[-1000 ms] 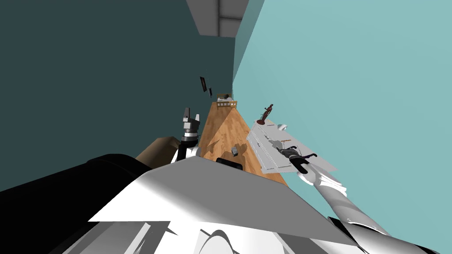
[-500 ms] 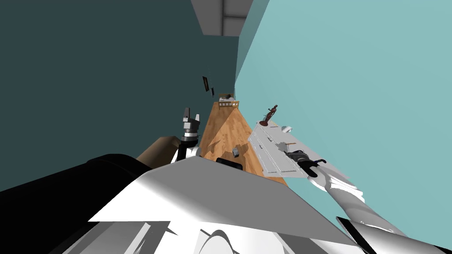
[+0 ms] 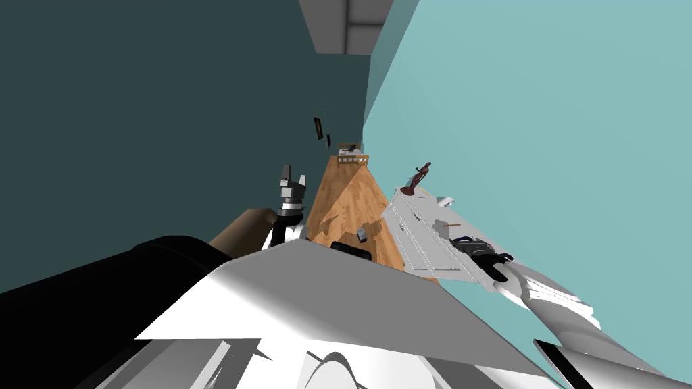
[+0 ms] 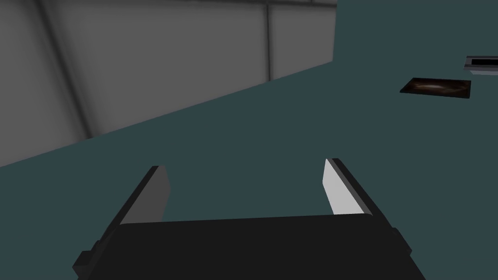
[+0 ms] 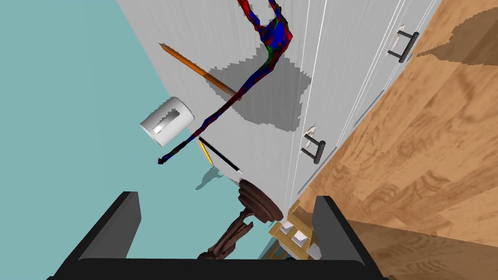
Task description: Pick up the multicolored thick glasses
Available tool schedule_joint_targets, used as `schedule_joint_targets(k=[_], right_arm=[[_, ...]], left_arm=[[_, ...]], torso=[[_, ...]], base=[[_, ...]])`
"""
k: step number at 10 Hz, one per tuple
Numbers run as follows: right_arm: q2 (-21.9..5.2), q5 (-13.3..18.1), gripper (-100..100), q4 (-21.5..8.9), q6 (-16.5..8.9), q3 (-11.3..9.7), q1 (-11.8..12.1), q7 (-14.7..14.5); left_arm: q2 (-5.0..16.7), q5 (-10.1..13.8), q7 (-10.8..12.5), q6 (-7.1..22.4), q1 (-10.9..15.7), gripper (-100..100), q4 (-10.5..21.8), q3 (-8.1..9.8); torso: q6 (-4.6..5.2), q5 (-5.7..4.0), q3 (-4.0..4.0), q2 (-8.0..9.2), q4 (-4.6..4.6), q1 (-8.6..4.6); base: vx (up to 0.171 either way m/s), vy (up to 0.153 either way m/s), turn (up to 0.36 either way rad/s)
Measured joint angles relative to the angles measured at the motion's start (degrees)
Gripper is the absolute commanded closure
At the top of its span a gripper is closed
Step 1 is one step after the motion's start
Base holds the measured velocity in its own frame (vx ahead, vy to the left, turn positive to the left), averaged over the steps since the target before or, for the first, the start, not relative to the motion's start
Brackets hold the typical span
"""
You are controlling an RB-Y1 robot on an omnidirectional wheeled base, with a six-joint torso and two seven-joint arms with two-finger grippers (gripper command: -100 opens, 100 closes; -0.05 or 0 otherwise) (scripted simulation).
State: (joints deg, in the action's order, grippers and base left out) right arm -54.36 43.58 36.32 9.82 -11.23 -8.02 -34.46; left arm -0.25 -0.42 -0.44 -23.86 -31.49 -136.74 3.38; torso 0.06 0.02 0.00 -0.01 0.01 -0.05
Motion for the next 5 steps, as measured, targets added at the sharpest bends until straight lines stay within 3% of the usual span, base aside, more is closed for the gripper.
schedule_joint_targets(k=[3, 4, 5], right_arm=[[-0.95, 1.46, -100, -6.0, 0.97, 0.11, -2.4, -2.86], [-1.08, 1.5, 0, -6.2, 1.05, 0.02, -2.5, -2.91], [-1.06, 1.49, -100, -6.18, 1.04, 0.03, -2.49, -2.9]], left_arm=[[0.0, 0.0, 0.0, 0.0, 0.0, 0, 0.0, 0.0], [0.0, 0.0, 0.0, 0.0, 0.0, 0, 0.0, 0.0], [0.0, 0.0, 0.0, 0.0, 0.0, 0, 0.0, 0.0]], torso=[[0.0, -0.01, -0.02, -0.03, -0.01, -0.06], [0.01, -0.03, 0.02, 0.04, 0.0, -0.04], [0.01, -0.02, 0.05, 0.09, 0.01, -0.01]], base=[[0.031, -0.011, 0.046], [0.0, 0.0, 0.0], [0.078, -0.024, -0.291]])
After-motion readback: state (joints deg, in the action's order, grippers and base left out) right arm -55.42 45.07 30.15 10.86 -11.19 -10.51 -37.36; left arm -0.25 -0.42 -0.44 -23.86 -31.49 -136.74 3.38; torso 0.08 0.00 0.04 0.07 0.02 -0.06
